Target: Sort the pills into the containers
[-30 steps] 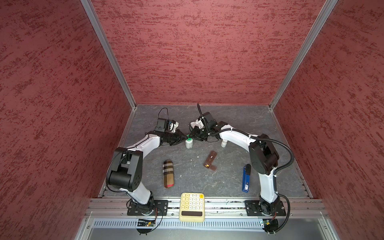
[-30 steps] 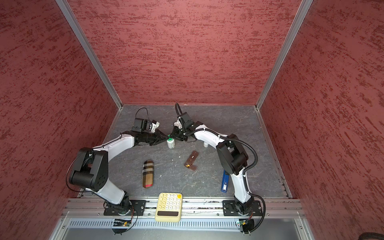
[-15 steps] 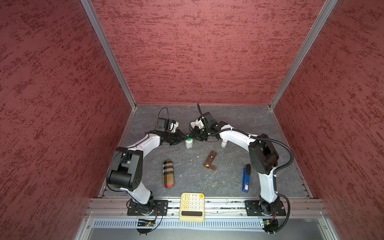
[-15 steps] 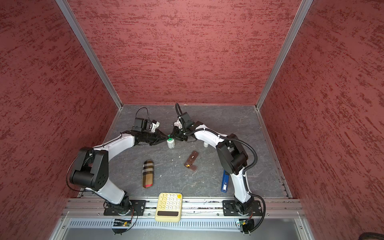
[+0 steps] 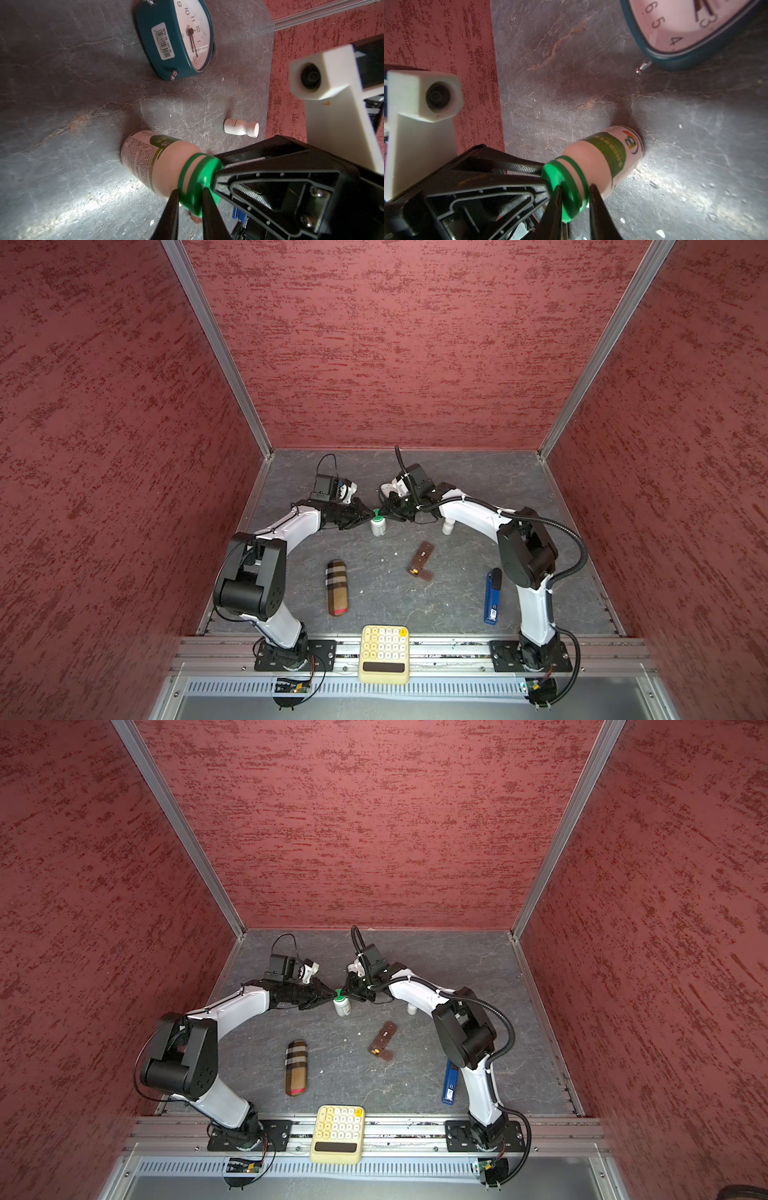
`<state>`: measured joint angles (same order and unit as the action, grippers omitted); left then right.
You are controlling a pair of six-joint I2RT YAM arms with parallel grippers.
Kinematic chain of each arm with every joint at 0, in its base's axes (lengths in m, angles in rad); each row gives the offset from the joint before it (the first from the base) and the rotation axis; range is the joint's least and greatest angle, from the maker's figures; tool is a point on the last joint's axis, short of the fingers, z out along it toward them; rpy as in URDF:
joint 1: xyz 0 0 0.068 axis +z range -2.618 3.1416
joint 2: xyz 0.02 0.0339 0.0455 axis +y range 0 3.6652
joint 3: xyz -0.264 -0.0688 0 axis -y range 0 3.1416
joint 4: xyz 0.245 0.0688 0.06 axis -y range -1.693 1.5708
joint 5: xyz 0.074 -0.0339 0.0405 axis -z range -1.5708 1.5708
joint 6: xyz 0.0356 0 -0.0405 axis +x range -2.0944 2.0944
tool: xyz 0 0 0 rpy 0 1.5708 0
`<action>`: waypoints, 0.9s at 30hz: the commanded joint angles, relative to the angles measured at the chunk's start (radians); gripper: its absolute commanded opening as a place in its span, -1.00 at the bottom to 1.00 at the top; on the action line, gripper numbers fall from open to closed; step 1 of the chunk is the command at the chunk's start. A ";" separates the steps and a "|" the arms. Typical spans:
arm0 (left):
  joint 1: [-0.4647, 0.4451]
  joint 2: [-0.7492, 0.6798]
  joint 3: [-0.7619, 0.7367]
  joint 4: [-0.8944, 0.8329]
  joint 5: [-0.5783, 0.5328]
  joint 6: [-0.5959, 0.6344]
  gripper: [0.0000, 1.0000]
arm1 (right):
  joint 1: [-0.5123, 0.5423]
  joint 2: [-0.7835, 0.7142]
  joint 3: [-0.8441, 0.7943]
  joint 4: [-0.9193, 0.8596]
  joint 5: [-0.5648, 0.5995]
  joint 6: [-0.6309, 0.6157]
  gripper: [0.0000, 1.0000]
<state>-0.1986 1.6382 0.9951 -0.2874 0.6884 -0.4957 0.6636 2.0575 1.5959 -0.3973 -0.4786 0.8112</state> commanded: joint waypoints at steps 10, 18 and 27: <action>-0.067 0.054 -0.015 -0.061 0.002 0.032 -0.59 | 0.042 0.041 -0.020 -0.075 0.005 -0.021 -0.56; -0.066 0.039 0.000 -0.061 -0.003 0.029 -0.52 | 0.036 0.015 -0.013 -0.081 0.039 -0.021 -0.43; -0.061 0.028 0.016 -0.070 -0.012 0.033 -0.42 | 0.028 -0.002 0.004 -0.095 0.056 -0.022 -0.34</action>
<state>-0.2249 1.6382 1.0080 -0.3027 0.6682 -0.4862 0.6640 2.0457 1.5959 -0.4267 -0.4370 0.8028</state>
